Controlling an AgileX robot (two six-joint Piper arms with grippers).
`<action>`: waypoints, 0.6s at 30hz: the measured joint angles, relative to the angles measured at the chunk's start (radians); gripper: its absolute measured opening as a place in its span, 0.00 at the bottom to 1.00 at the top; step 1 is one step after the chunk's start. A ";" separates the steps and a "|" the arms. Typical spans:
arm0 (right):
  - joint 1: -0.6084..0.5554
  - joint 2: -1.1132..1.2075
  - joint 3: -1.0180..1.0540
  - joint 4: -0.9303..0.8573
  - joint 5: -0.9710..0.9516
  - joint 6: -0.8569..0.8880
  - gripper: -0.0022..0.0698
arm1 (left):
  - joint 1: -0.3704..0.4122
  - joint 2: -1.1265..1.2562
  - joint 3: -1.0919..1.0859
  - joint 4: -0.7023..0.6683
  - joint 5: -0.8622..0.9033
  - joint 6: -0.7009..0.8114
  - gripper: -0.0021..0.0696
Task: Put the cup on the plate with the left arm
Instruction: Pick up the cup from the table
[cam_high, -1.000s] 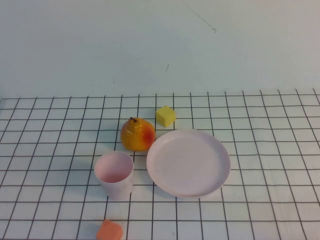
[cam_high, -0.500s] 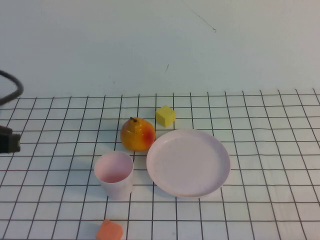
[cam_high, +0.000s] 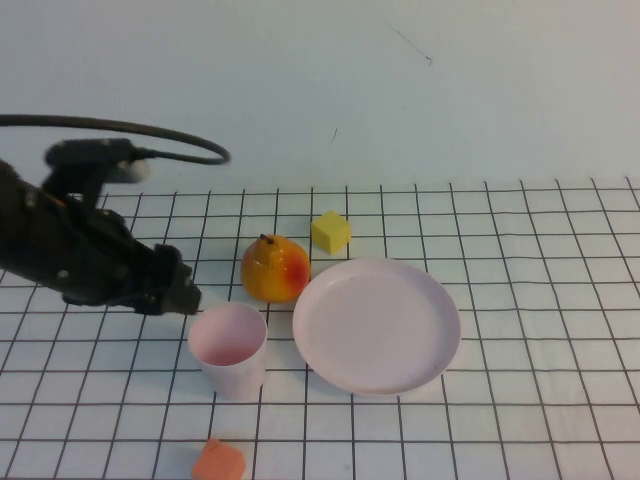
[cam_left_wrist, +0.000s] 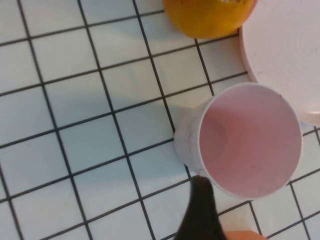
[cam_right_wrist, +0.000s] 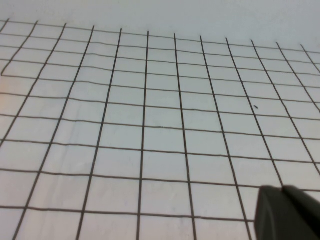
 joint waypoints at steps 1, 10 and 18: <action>0.000 0.000 0.000 0.000 0.000 0.000 0.03 | -0.022 0.038 -0.010 0.012 0.000 0.000 0.69; 0.000 0.000 0.000 0.000 0.000 0.000 0.03 | -0.094 0.292 -0.108 0.087 -0.048 -0.046 0.68; 0.000 0.000 0.000 0.000 0.000 0.000 0.03 | -0.094 0.372 -0.128 0.136 -0.096 -0.076 0.24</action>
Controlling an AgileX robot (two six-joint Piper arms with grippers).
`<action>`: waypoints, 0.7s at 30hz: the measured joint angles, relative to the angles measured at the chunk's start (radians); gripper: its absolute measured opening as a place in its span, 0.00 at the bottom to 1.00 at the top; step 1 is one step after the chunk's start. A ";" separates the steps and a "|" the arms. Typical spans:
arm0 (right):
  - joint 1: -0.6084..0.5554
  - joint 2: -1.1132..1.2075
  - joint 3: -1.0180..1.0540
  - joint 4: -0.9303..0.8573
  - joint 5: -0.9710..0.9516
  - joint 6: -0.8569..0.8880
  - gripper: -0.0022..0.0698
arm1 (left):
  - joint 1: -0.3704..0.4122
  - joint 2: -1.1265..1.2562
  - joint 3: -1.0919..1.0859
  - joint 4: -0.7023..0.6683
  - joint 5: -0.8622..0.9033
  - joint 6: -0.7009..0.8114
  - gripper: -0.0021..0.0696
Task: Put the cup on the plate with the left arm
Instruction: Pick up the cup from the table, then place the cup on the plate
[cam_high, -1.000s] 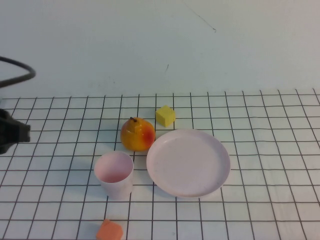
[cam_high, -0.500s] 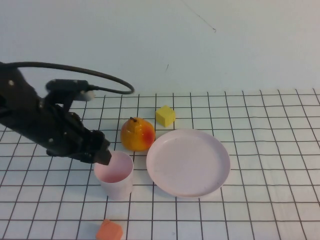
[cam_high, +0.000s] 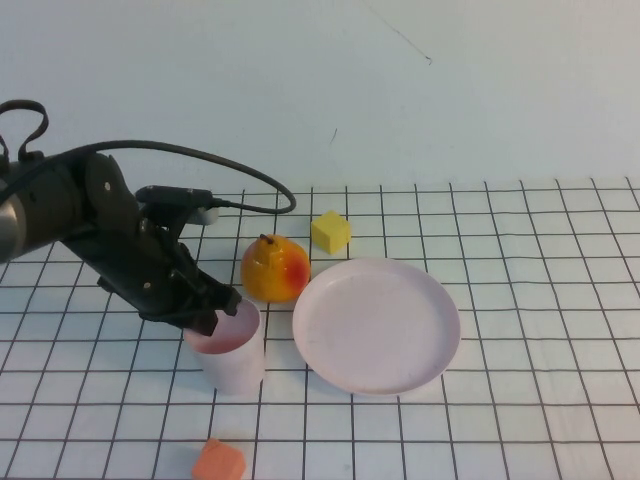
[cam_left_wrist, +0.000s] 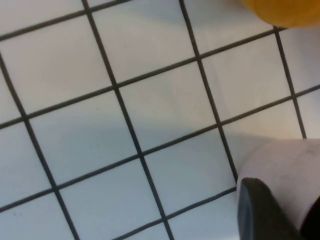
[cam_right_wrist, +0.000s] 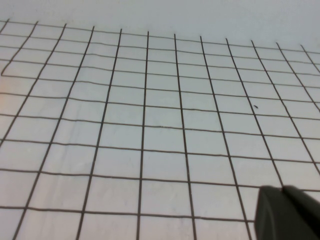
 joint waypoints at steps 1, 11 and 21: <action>0.000 0.000 0.000 0.000 0.000 0.000 0.03 | 0.000 0.005 0.000 -0.002 0.000 0.012 0.17; 0.000 0.000 0.000 0.000 0.000 0.000 0.03 | -0.033 0.011 -0.141 -0.143 0.099 0.118 0.05; 0.000 0.000 0.000 0.000 0.000 0.000 0.03 | -0.255 0.115 -0.336 -0.070 0.054 0.061 0.05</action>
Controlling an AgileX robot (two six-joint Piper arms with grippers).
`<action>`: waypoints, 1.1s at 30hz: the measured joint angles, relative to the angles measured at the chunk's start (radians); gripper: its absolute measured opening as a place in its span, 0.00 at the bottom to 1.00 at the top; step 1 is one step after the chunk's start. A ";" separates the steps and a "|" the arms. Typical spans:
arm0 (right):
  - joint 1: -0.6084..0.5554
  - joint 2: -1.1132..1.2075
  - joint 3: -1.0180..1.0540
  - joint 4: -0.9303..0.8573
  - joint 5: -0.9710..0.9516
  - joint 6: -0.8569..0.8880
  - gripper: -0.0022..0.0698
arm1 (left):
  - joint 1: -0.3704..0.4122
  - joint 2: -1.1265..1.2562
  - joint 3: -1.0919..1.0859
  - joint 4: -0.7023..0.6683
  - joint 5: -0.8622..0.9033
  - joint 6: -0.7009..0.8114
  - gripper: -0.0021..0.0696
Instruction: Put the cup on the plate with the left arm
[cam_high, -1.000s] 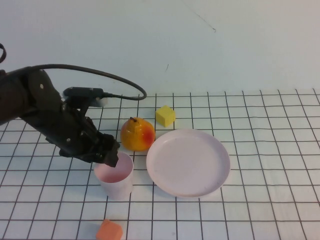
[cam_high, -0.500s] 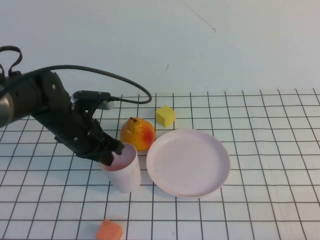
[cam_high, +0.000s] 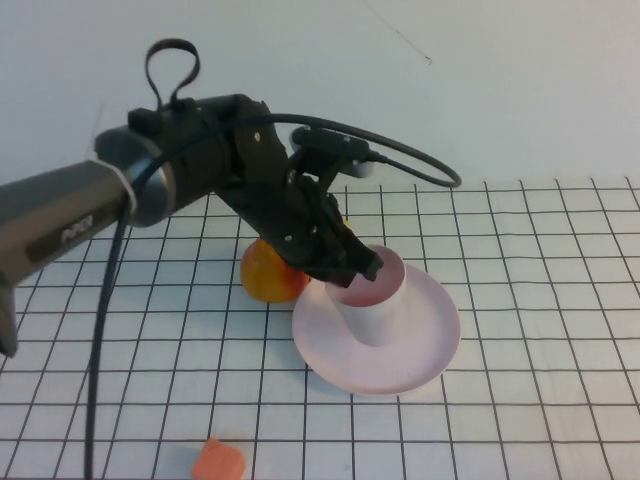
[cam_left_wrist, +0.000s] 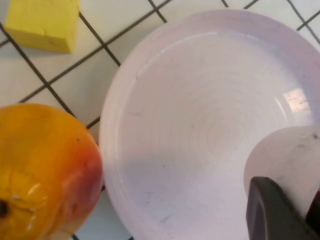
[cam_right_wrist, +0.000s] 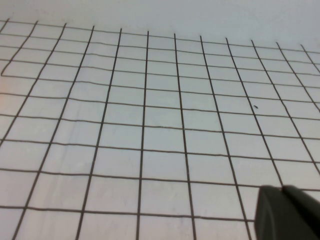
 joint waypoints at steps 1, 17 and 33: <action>0.000 0.000 0.000 0.000 0.000 0.000 0.03 | -0.008 0.021 -0.006 0.008 0.000 -0.007 0.05; 0.000 0.000 0.000 0.000 0.000 0.000 0.03 | -0.012 0.113 -0.169 0.096 0.030 -0.061 0.43; 0.000 0.000 0.000 0.000 0.000 0.000 0.03 | -0.012 -0.354 -0.293 0.507 0.050 -0.341 0.03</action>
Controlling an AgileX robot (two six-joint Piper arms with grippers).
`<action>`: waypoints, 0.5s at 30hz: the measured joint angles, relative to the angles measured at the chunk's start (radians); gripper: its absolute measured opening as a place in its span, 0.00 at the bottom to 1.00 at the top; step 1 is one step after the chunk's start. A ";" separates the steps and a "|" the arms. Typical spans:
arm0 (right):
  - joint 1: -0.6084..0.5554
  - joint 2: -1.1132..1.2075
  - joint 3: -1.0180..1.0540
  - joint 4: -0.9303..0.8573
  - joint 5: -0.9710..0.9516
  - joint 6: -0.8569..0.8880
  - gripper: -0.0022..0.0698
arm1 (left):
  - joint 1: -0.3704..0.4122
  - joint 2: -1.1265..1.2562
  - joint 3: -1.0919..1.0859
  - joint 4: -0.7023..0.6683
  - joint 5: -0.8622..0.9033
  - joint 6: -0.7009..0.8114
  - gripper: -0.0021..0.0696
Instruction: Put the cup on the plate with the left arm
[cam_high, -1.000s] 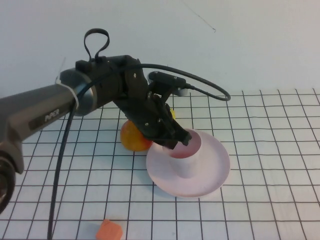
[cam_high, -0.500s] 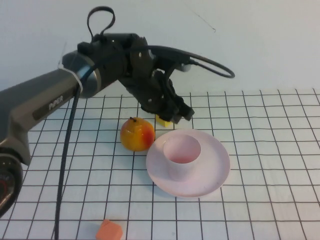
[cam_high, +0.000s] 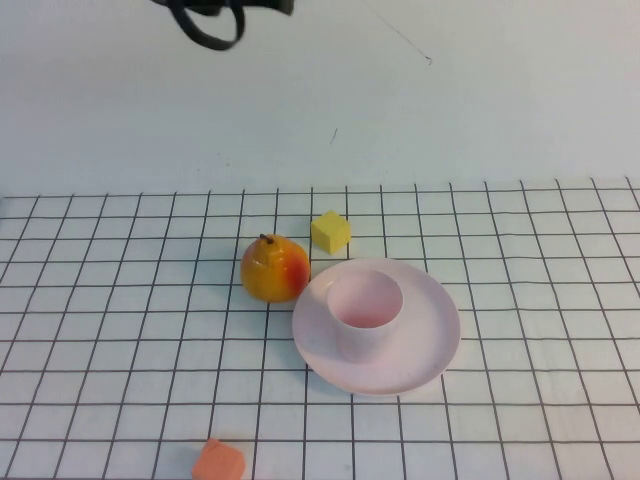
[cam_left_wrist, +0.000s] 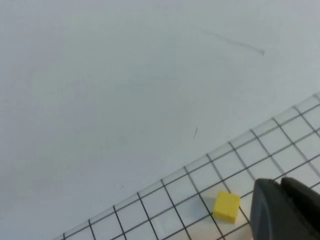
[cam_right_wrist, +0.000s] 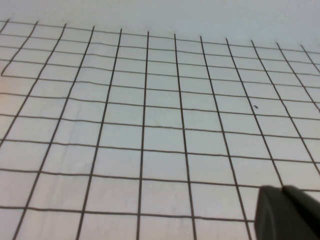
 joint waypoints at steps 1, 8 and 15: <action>0.000 0.000 0.000 0.000 0.000 0.000 0.03 | 0.000 -0.042 0.014 0.000 -0.009 -0.011 0.03; 0.000 0.000 0.000 0.000 0.000 0.000 0.03 | -0.002 -0.343 0.344 -0.066 -0.168 -0.025 0.03; 0.000 0.000 0.000 0.000 0.000 0.000 0.03 | -0.002 -0.595 0.664 -0.113 -0.260 -0.036 0.03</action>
